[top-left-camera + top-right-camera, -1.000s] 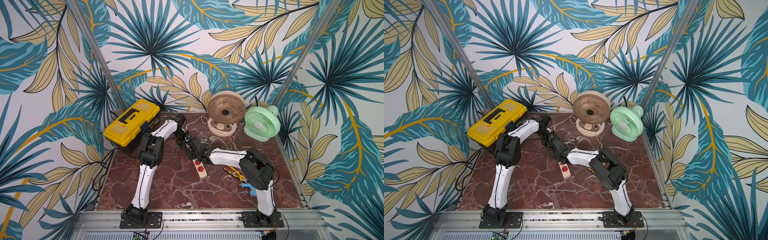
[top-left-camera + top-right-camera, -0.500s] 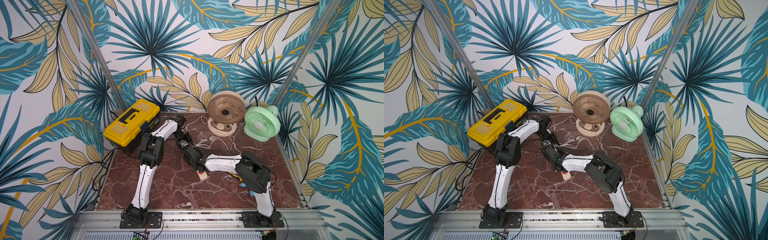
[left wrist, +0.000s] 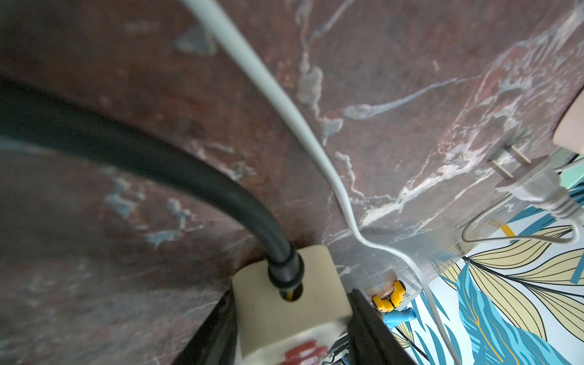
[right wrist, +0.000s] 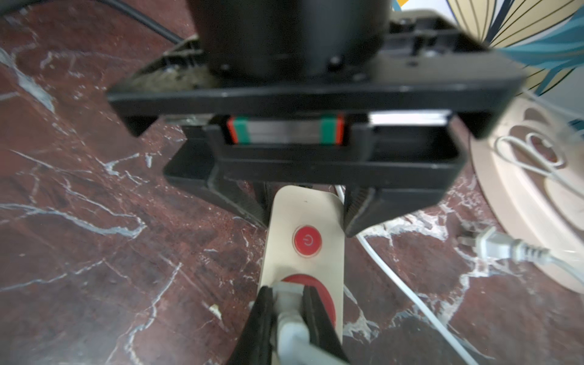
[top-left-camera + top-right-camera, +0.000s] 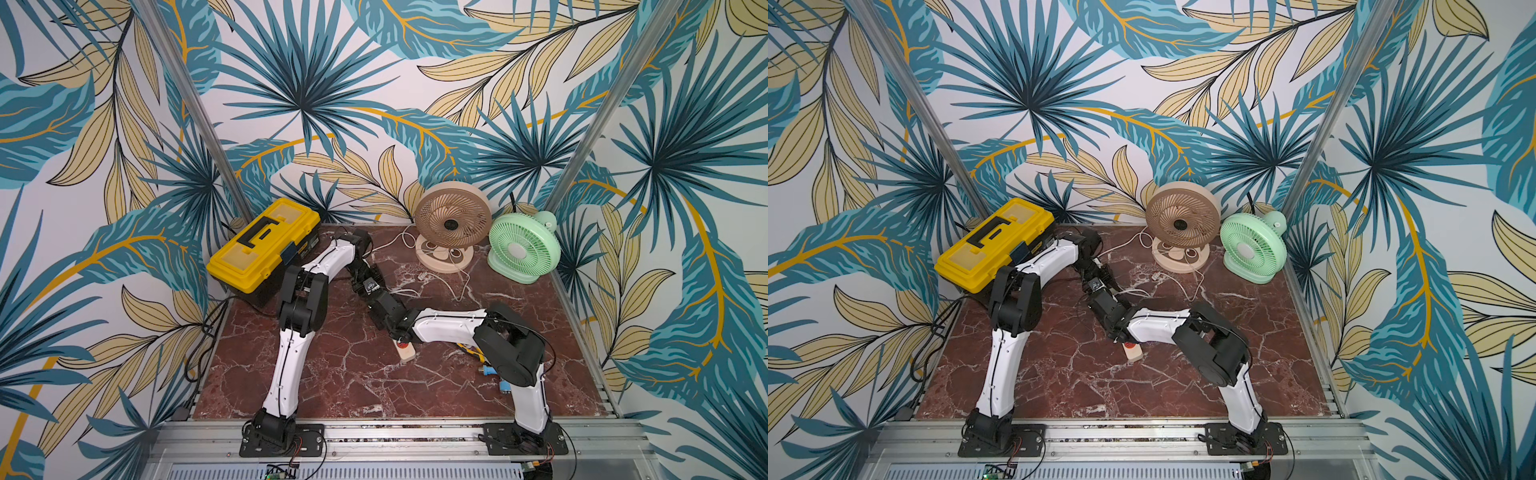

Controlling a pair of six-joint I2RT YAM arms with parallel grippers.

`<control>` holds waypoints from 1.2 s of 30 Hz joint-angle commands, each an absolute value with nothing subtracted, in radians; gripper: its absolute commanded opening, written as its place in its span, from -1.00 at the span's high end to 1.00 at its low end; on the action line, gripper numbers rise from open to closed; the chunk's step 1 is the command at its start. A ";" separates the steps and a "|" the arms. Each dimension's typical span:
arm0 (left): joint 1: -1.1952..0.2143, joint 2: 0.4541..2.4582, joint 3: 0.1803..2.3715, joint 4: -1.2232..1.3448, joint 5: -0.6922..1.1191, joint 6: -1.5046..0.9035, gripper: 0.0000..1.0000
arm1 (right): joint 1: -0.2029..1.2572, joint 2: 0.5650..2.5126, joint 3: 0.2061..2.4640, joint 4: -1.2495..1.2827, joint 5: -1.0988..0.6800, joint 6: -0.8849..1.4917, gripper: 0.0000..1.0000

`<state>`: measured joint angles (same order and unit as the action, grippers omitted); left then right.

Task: Unplug the desk fan from the power strip
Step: Remove the plug from the socket.

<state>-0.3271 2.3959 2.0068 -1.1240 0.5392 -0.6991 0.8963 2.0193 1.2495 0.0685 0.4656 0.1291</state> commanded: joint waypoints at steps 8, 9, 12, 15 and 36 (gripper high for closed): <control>-0.344 2.527 1.963 -1.097 0.399 -0.687 1.00 | 0.772 1.968 1.180 0.096 0.182 0.330 1.00; -0.343 2.527 1.965 -1.099 0.398 -0.687 1.00 | 0.768 1.968 1.181 0.097 0.177 0.332 1.00; -0.344 2.526 1.969 -1.103 0.397 -0.684 1.00 | 0.764 1.972 1.182 0.095 0.166 0.339 1.00; -0.344 2.527 1.974 -1.107 0.395 -0.684 1.00 | 0.764 1.974 1.185 0.096 0.161 0.341 1.00; -0.343 2.531 1.973 -1.102 0.399 -0.689 1.00 | 0.906 1.969 1.242 0.063 0.286 0.167 1.00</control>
<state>-0.3336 2.4062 2.0262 -1.1503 0.5350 -0.7071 0.8440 1.9713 1.2121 0.0677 0.2928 0.2249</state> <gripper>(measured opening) 0.537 0.182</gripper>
